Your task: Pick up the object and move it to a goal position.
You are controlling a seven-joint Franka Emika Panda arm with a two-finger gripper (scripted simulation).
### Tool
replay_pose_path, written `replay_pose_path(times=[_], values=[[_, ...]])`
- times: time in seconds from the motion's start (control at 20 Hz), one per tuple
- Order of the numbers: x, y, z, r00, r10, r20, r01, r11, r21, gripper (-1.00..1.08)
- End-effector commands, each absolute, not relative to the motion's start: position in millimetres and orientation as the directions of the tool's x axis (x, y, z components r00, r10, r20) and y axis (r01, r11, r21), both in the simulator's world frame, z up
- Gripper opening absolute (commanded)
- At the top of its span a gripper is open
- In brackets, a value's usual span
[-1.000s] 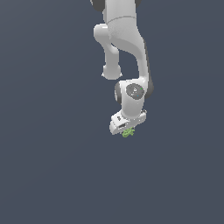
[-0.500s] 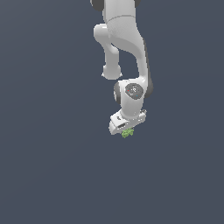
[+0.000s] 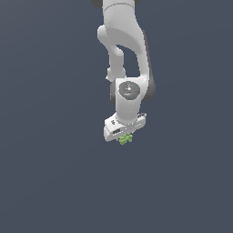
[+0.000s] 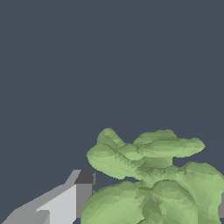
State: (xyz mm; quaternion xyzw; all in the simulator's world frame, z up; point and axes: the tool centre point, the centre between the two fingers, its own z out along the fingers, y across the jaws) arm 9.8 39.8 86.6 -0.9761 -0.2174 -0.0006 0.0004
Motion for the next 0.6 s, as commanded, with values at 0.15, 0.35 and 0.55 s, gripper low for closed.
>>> replay_pose_path(times=[0.15, 0.35, 0.55], values=[[30, 10, 116, 0.906, 0.424, 0.001, 0.424, -0.906, -0.001, -1.00], [40, -2, 128, 0.906, 0.424, 0.001, 0.424, -0.906, -0.001, -1.00], [44, -8, 133, 0.906, 0.424, 0.000, 0.424, -0.906, -0.001, -1.00]])
